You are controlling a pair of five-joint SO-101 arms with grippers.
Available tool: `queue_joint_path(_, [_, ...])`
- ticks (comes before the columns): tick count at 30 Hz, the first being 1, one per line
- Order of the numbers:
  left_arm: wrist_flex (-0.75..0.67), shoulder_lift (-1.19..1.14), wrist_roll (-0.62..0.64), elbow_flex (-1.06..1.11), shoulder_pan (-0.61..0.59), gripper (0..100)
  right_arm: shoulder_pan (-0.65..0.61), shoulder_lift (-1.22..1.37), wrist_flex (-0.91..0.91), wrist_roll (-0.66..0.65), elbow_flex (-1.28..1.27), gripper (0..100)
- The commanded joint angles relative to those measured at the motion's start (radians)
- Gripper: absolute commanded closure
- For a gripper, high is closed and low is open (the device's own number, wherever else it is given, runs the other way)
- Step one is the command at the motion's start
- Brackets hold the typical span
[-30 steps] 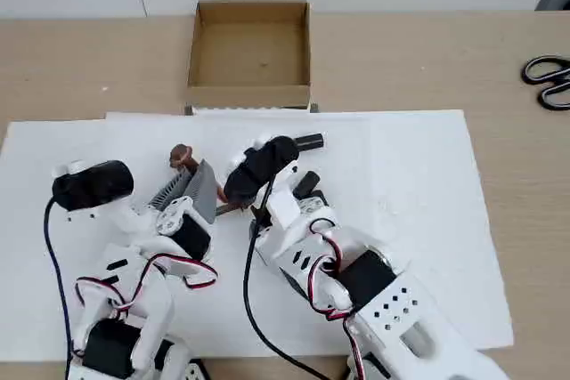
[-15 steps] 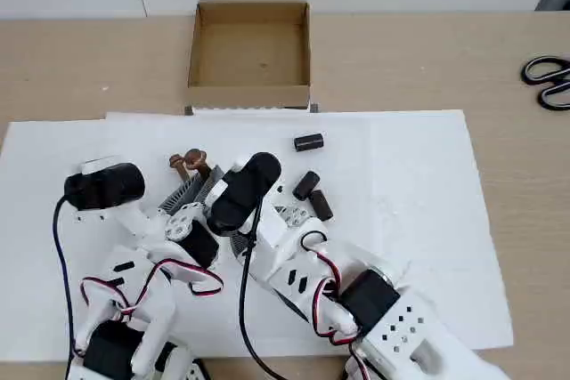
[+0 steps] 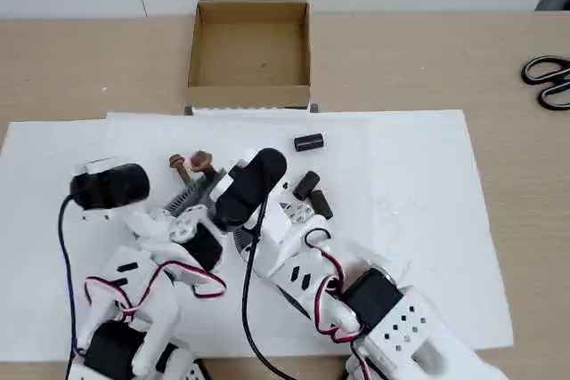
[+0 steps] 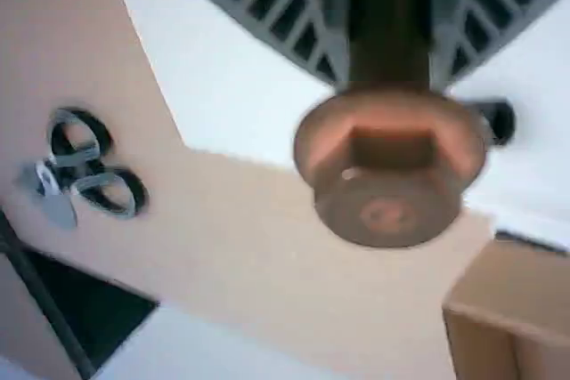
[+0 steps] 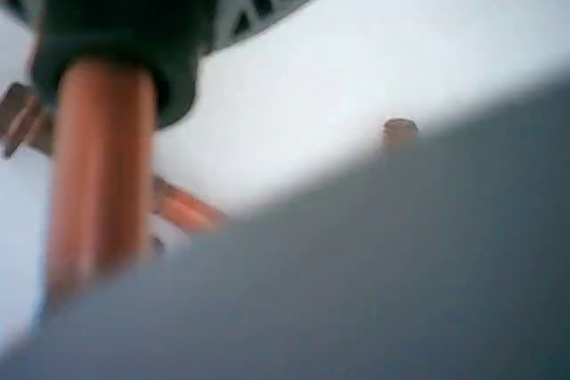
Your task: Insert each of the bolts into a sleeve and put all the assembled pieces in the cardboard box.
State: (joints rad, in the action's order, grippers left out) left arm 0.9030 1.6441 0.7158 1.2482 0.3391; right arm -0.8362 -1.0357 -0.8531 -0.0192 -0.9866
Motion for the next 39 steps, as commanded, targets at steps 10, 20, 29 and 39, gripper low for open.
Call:
queue_joint_path(10, [0.180, 0.008, -0.058, -0.045, 0.075, 99, 0.008, -0.031, 0.113, -0.031, 0.020, 99.6])
queue_joint_path(20, [0.258, 0.008, -0.077, -0.105, 0.117, 91, 0.008, -0.031, 0.159, -0.097, 0.020, 99.6])
queue_joint_path(29, [0.262, 0.006, -0.080, -0.108, 0.115, 71, 0.008, -0.031, 0.154, -0.097, 0.020, 99.6])
queue_joint_path(39, [0.262, 0.006, -0.178, -0.174, 0.023, 73, 0.021, -0.031, 0.153, -0.097, 0.017, 99.6])
